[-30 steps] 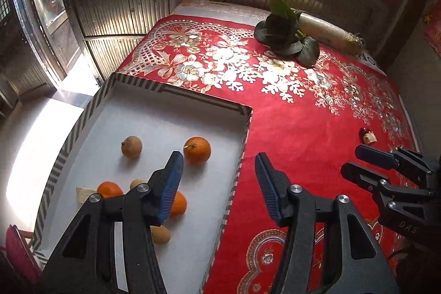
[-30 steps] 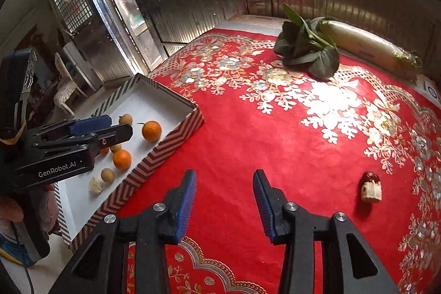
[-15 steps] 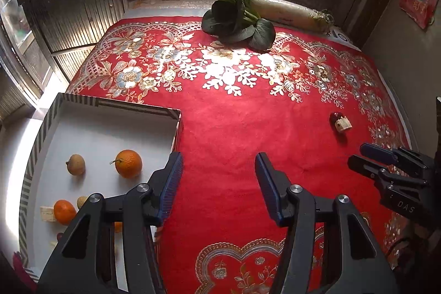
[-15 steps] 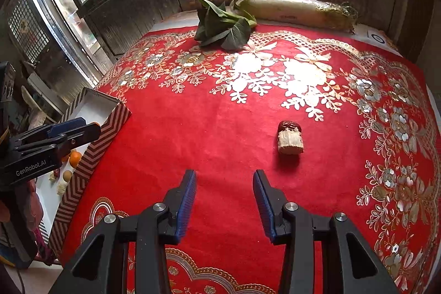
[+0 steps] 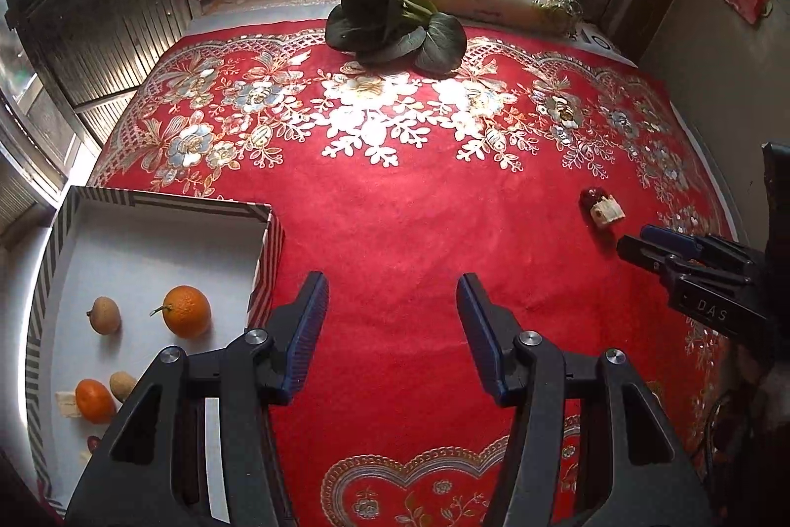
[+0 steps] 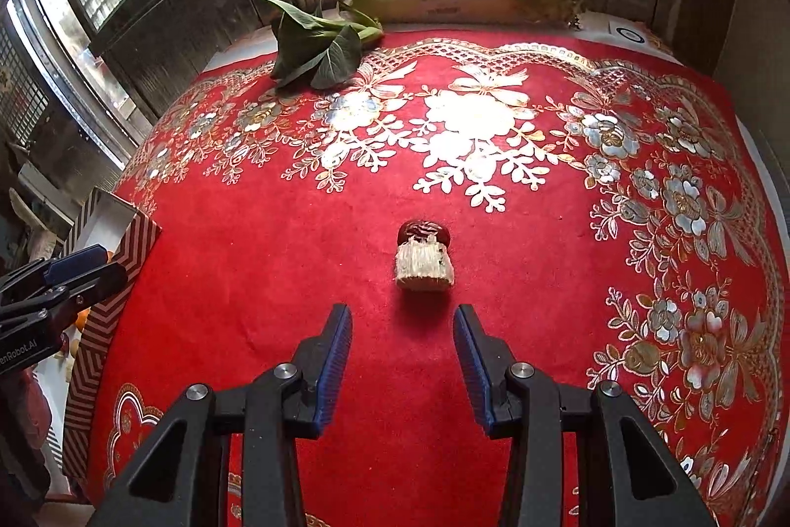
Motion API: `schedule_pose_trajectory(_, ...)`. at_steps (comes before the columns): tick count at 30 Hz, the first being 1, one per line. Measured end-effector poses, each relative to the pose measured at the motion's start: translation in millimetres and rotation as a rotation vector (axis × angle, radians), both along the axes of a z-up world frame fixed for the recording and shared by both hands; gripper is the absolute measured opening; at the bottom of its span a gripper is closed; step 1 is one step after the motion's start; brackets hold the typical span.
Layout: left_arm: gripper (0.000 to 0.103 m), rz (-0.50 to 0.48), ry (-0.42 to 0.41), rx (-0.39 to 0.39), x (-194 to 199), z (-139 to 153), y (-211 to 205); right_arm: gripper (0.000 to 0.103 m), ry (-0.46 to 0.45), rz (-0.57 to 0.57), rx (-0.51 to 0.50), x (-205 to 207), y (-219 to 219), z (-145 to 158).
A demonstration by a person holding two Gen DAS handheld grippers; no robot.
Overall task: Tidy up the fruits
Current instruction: 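Grasp the red date with the left tool while the right tool grasps the cake piece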
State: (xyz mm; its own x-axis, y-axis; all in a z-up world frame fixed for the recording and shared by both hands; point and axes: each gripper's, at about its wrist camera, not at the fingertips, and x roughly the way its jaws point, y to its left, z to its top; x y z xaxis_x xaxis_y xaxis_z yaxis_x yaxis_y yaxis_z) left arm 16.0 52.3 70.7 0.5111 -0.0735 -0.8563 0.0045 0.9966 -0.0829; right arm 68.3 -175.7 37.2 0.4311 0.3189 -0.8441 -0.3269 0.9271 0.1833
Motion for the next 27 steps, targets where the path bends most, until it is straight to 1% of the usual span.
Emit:
schedule_pose_trajectory(3,0.054,-0.014,0.001,0.009,3,-1,-6,0.041,0.000,-0.001,0.003,13,1,-3)
schedule_pose_trajectory(8,0.054,-0.034,0.007,0.006,13,-2,-15,0.041,0.019,0.030,-0.021,33,9,-15)
schedule_pose_trajectory(9,0.054,-0.041,0.006,0.004,16,-2,-18,0.033,0.030,0.039,-0.016,35,8,-18)
schedule_pose_trajectory(10,0.054,-0.052,0.005,0.002,18,-1,-21,0.029,0.041,0.048,-0.014,35,7,-20)
schedule_pose_trajectory(14,0.054,-0.119,-0.003,-0.011,29,-1,-37,0.029,0.045,0.063,0.000,22,-6,-20)
schedule_pose_trajectory(18,0.054,-0.189,0.017,-0.029,43,-5,-61,0.029,0.057,0.010,0.019,9,-34,-20)
schedule_pose_trajectory(21,0.054,-0.217,0.040,-0.064,54,-9,-82,0.029,0.065,-0.034,0.033,1,-53,-19)
schedule_pose_trajectory(27,0.054,-0.255,0.094,-0.109,69,-20,-120,0.029,0.075,-0.064,0.043,-11,-73,-19)
